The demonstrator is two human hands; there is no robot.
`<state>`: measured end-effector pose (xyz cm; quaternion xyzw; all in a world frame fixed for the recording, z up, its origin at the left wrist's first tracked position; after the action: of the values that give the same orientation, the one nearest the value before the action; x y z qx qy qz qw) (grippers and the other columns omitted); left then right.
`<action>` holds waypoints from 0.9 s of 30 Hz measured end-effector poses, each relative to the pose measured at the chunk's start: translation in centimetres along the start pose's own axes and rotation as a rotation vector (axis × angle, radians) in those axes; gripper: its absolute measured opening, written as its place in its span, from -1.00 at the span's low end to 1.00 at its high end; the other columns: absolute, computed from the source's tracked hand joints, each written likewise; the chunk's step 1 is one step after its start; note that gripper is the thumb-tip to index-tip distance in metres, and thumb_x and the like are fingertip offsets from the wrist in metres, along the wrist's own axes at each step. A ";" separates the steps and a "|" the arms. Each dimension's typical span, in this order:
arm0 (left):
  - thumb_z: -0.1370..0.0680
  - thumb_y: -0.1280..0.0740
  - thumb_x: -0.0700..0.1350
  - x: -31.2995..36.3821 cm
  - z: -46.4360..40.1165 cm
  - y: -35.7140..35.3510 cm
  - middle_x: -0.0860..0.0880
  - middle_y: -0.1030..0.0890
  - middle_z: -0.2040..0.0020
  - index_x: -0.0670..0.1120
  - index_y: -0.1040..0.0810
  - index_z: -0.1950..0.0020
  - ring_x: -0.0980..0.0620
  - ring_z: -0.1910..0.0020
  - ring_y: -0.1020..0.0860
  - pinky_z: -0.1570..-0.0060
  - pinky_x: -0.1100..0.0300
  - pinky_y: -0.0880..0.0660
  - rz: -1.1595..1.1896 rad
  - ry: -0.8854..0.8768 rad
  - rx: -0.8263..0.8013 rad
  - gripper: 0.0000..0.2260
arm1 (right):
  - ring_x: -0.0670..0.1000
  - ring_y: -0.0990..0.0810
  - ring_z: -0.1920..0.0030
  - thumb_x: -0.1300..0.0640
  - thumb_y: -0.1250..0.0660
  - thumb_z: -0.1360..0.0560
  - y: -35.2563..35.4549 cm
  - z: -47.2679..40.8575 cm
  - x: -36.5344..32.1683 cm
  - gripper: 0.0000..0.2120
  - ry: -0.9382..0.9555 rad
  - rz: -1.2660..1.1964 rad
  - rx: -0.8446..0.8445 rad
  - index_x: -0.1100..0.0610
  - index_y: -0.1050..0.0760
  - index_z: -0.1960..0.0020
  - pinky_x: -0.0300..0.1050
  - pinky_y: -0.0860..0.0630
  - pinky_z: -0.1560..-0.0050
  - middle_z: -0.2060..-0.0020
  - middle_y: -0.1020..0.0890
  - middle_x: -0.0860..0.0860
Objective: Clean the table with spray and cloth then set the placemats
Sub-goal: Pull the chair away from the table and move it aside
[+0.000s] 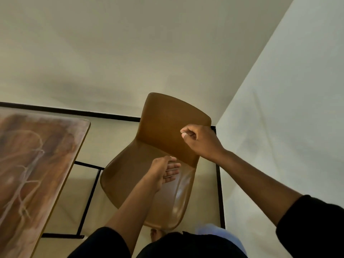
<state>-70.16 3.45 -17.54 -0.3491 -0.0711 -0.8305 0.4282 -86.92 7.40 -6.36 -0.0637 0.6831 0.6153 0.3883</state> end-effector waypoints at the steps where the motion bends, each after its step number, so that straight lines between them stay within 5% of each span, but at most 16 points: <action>1: -0.76 -0.19 -0.05 0.1 -0.4 0.1 -0.13 -0.73 -0.18 -0.11 -0.59 -0.34 -0.13 -0.18 -0.70 -0.30 -0.11 -0.60 0.025 0.014 0.006 -0.74 | -0.09 -0.66 -0.06 0.00 -0.30 -0.68 -0.1 -1.0 -0.2 -0.75 0.018 0.030 -0.033 0.03 -0.62 -0.28 -0.04 -0.68 -0.09 -0.08 -0.71 -0.07; 6: -0.76 -0.18 -0.03 0.9 -2.8 0.3 -0.15 -0.71 -0.22 -0.13 -0.58 -0.32 -0.16 -0.20 -0.67 -0.23 -0.09 -0.59 0.239 0.069 0.061 -0.72 | -0.09 -0.65 -0.02 0.00 -0.28 -0.68 -1.2 -7.3 -1.4 -0.74 0.162 0.208 -0.204 0.04 -0.60 -0.30 -0.10 -0.65 -0.01 -0.08 -0.70 -0.04; 11: -0.74 -0.22 -0.09 1.5 -7.5 0.0 -0.13 -0.64 -0.29 -0.13 -0.55 -0.36 -0.17 -0.30 -0.58 -0.26 -0.09 -0.54 0.308 0.128 0.281 -0.75 | -0.01 -0.66 0.02 0.01 -0.29 -0.65 -3.7 -15.2 -1.6 -0.78 0.339 0.367 -0.337 0.07 -0.63 -0.18 0.07 -0.67 -0.02 0.00 -0.70 -0.01; 16: -0.73 -0.23 -0.05 1.2 -12.5 -3.3 -0.14 -0.58 -0.27 -0.12 -0.51 -0.36 -0.15 -0.14 -0.56 -0.19 -0.13 -0.54 0.518 0.285 0.360 -0.74 | 0.08 -0.64 -0.14 0.02 -0.27 -0.63 -6.5 -22.9 -0.5 -0.74 0.567 0.565 -0.443 0.07 -0.63 -0.23 -0.05 -0.54 -0.05 -0.12 -0.70 0.02; 24: -0.64 -0.27 0.23 -0.3 -21.4 -10.4 -0.18 -0.53 -0.32 0.00 -0.43 -0.39 -0.32 -0.32 -0.51 -0.06 -0.30 -0.57 0.701 0.460 0.324 -0.58 | 0.20 -0.51 -0.34 -0.03 -0.22 -0.59 -12.3 -29.4 0.8 -0.67 1.122 0.948 -0.502 0.05 -0.60 -0.26 0.21 -0.29 -0.41 -0.24 -0.62 0.12; 27: -0.66 -0.23 0.23 -1.9 -25.3 -11.8 -0.12 -0.56 -0.39 -0.13 -0.44 -0.51 -0.25 -0.39 -0.53 -0.32 -0.19 -0.53 0.603 0.489 0.480 -0.44 | 0.19 -0.50 -0.34 -0.06 -0.22 -0.56 -14.4 -30.4 1.1 -0.65 1.307 1.095 -0.445 0.04 -0.60 -0.24 0.23 -0.30 -0.41 -0.23 -0.62 0.12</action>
<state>-91.53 1.51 -35.46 -0.0390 -0.0534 -0.6869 0.7238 -93.27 -22.58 -20.16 -0.1409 0.5676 0.6742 -0.4510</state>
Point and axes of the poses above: each hand's wrist, its own z-axis away from the middle knuckle, its own y-axis out of the back of the hand, x = y × z, the point moved 6 cm from there along -z, towards the middle knuckle
